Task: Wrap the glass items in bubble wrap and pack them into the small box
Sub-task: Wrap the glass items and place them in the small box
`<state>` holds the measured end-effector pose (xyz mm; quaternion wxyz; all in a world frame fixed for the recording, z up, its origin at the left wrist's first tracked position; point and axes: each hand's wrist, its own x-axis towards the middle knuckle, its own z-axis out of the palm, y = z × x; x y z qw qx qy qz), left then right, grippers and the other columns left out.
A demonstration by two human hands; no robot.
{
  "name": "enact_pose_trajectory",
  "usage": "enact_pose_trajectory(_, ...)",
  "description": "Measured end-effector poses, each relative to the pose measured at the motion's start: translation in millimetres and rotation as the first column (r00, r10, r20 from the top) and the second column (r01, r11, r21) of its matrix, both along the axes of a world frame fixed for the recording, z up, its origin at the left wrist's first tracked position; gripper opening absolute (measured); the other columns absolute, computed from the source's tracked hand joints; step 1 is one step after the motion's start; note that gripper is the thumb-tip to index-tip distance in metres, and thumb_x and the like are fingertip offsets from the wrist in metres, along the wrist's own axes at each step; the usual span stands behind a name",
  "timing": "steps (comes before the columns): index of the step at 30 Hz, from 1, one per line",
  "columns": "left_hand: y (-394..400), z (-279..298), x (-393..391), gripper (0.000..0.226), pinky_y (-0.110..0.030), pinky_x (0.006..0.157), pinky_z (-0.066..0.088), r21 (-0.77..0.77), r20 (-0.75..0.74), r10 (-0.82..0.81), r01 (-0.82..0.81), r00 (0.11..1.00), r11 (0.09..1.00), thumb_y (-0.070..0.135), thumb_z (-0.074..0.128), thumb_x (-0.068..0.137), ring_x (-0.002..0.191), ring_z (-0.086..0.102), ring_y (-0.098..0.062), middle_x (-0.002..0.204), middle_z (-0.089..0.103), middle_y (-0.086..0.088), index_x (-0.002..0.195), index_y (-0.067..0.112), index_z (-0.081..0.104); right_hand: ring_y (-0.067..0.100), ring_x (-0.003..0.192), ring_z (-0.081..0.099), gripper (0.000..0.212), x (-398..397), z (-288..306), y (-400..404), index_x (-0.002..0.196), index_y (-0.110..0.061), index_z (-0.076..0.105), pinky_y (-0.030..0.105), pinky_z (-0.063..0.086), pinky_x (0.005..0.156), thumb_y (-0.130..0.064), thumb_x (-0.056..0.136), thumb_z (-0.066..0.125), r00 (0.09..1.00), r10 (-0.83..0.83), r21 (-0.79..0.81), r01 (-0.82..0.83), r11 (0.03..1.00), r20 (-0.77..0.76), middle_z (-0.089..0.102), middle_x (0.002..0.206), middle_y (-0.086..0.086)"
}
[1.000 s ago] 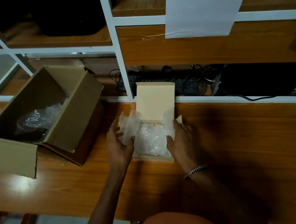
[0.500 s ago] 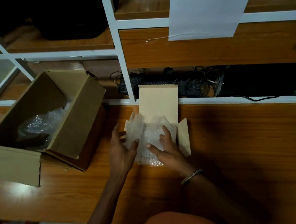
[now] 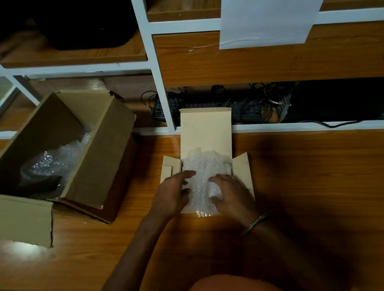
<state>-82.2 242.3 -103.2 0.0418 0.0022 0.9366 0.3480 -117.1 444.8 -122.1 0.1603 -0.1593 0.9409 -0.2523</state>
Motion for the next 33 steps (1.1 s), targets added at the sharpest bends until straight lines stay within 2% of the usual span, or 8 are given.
enact_pose_trajectory(8, -8, -11, -24, 0.044, -0.052, 0.117, 0.042, -0.425, 0.017, -0.362, 0.335, 0.932, 0.841, 0.041, 0.070, 0.095, 0.141, 0.050, -0.032, 0.146, 0.058, -0.008, 0.135, 0.021, 0.071, 0.028, 0.159, 0.021, 0.047, -23, 7, 8, 0.148, -0.028, 0.057, 0.052, 0.025, 0.122, -0.040, 0.102, 0.054, 0.922, 0.381, 0.314, -0.345, 0.885, -0.062, 0.035, 0.167, 0.005)
enact_pose_trajectory(12, -12, -11, -30, 0.052, -0.054, 0.113, 0.042, -0.537, 0.053, -0.467, 0.419, 0.883, 0.732, 0.062, 0.044, 0.099, 0.137, 0.051, -0.035, 0.143, 0.057, -0.012, 0.122, 0.031, 0.077, 0.022, 0.142, 0.048, 0.034, -52, 21, 13, 0.135, -0.020, 0.070, 0.041, 0.040, 0.118, -0.024, 0.102, 0.064, 0.924, 0.349, 0.040, -0.359, 0.932, 0.159, 0.057, 0.149, 0.004)
enact_pose_trajectory(15, -8, -15, -33, 0.052, -0.055, 0.114, 0.042, -0.581, 0.074, -0.466, 0.418, 0.882, 0.698, 0.064, 0.044, 0.096, 0.137, 0.051, -0.035, 0.143, 0.057, -0.011, 0.119, 0.032, 0.079, 0.015, 0.125, 0.060, 0.029, -63, 33, 13, 0.125, -0.017, 0.072, 0.026, 0.047, 0.101, -0.018, 0.096, 0.074, 0.992, 0.115, -0.150, -0.122, 0.981, -0.052, 0.066, 0.134, -0.001)
enact_pose_trajectory(17, -6, -18, -33, 0.038, -0.053, 0.111, 0.046, -0.604, 0.076, -0.456, 0.405, 0.887, 0.686, 0.055, 0.060, 0.090, 0.133, 0.054, -0.034, 0.139, 0.059, -0.009, 0.114, 0.032, 0.080, 0.014, 0.133, 0.053, 0.048, -66, 35, 10, 0.134, -0.022, 0.066, 0.024, 0.044, 0.101, -0.028, 0.090, 0.083, 0.980, 0.106, -0.141, -0.130, 0.981, -0.169, 0.058, 0.144, -0.002)
enact_pose_trajectory(21, -1, -24, -27, 0.033, -0.047, 0.101, 0.053, -0.560, 0.014, -0.415, 0.351, 0.910, 0.751, 0.038, 0.077, 0.081, 0.123, 0.060, -0.032, 0.133, 0.062, -0.008, 0.112, 0.028, 0.079, 0.022, 0.145, 0.045, 0.070, -64, 23, 0, 0.146, -0.022, 0.060, 0.036, 0.036, 0.119, -0.050, 0.086, 0.083, 0.932, 0.358, 0.167, -0.347, 0.923, -0.046, 0.053, 0.155, 0.002)
enact_pose_trajectory(25, 0, -25, -26, 0.046, -0.037, 0.090, 0.059, -0.398, -0.019, -0.255, 0.226, 0.967, 0.889, 0.024, 0.084, 0.080, 0.111, 0.067, -0.026, 0.128, 0.067, -0.003, 0.124, 0.021, 0.071, 0.025, 0.126, 0.060, 0.059, -47, 7, -11, 0.135, -0.019, 0.061, 0.042, 0.050, 0.107, -0.055, 0.090, 0.070, 0.951, 0.300, 0.220, -0.277, 0.935, -0.078, 0.066, 0.134, 0.003)
enact_pose_trajectory(28, -7, -19, -27, 0.046, -0.037, 0.083, 0.058, -0.237, 0.022, -0.174, 0.174, 0.984, 0.956, 0.025, 0.076, 0.092, 0.109, 0.068, -0.027, 0.129, 0.069, -0.002, 0.132, 0.023, 0.054, 0.026, 0.111, 0.067, 0.071, -48, 3, -20, 0.129, -0.024, 0.049, 0.047, 0.056, 0.097, -0.064, 0.076, 0.074, 0.947, 0.298, 0.264, -0.260, 0.929, -0.117, 0.068, 0.122, 0.003)
enact_pose_trajectory(33, -32, -19, -23, 0.053, -0.044, 0.114, 0.042, -0.315, -0.070, -0.244, 0.210, 0.967, 0.925, 0.048, 0.065, 0.100, 0.138, 0.052, -0.029, 0.152, 0.058, -0.006, 0.146, 0.024, 0.057, 0.029, 0.102, 0.067, 0.093, -69, 7, -30, 0.121, -0.021, 0.053, 0.044, 0.054, 0.091, -0.073, 0.052, 0.090, 0.952, 0.302, 0.332, -0.270, 0.904, -0.048, 0.068, 0.115, 0.004)
